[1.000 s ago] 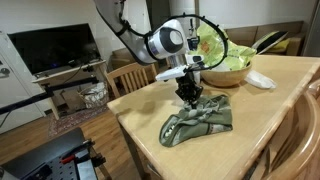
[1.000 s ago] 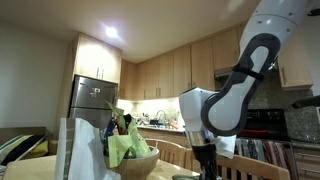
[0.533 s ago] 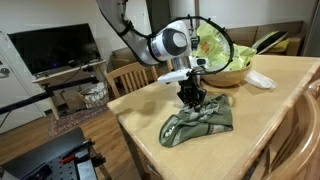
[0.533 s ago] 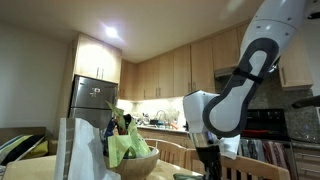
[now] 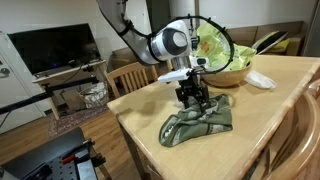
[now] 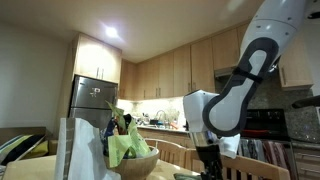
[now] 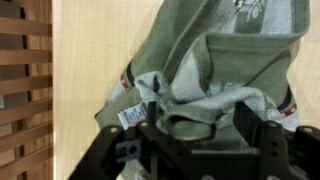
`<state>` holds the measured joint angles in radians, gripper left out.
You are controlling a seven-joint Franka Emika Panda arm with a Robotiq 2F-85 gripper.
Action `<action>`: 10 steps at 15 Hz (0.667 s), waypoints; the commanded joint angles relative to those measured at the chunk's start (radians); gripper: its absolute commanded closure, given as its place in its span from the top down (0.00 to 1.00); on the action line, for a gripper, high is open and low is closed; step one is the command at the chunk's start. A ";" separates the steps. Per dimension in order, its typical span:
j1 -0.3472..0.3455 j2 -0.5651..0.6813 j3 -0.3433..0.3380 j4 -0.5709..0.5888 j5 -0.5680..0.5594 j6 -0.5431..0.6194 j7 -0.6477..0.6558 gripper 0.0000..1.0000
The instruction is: Move the green towel to the right then fold the green towel
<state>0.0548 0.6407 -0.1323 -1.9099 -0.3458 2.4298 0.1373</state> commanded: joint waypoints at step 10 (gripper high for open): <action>-0.092 -0.208 0.100 -0.145 0.130 0.039 -0.257 1.00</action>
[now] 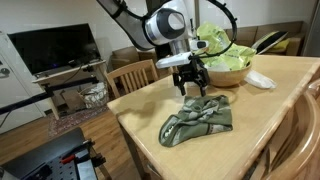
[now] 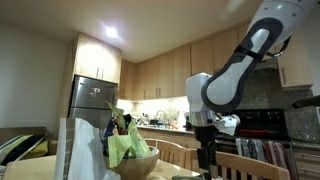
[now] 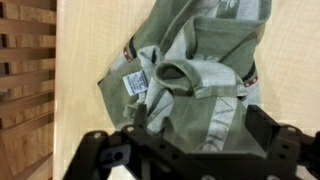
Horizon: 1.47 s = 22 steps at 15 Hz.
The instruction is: Move the green towel to the right then fold the green towel
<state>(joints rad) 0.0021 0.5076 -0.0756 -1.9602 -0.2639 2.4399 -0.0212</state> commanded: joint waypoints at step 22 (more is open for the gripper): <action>-0.086 -0.132 0.079 -0.318 -0.228 -0.001 -0.698 1.00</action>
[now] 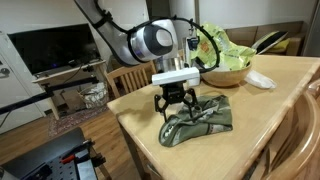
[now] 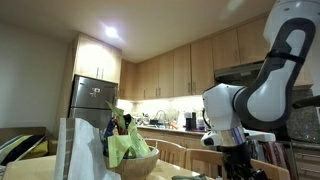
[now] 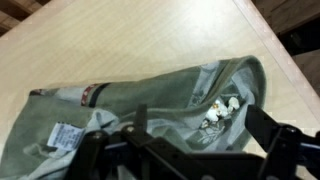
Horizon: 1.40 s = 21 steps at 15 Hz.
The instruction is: Move the green towel to the right then fold the green towel
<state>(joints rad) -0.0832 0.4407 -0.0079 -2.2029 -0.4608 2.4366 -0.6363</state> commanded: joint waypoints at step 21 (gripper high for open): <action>0.020 -0.107 0.010 -0.180 -0.020 -0.016 -0.352 1.00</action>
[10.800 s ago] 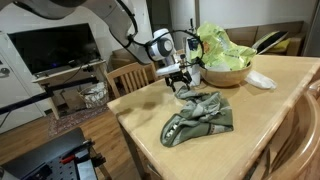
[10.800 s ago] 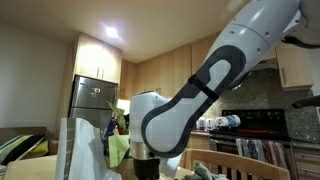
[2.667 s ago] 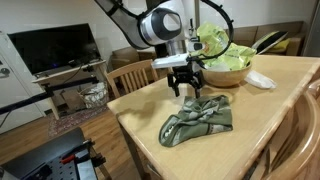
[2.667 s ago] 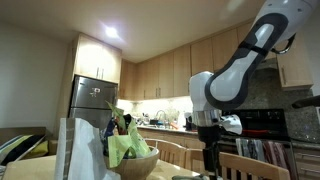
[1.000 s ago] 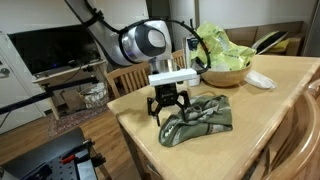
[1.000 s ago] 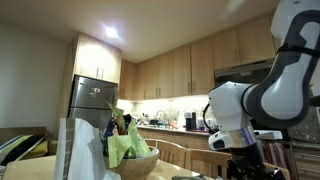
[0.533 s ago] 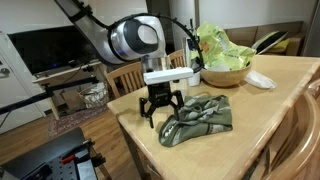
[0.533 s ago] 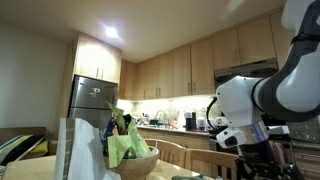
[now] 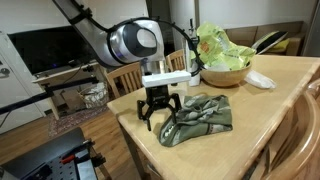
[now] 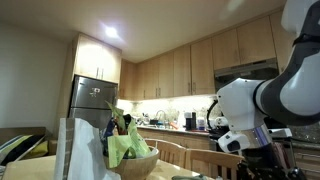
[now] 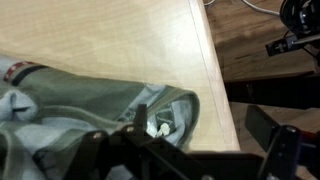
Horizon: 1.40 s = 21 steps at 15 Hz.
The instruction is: Move the green towel to the right then fold the green towel
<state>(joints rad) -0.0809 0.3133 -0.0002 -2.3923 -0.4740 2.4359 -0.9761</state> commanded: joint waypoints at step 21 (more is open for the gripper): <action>0.056 0.147 0.008 0.056 -0.022 -0.055 -0.067 1.00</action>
<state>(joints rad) -0.0421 0.4436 0.0248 -2.3649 -0.4731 2.4131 -1.0612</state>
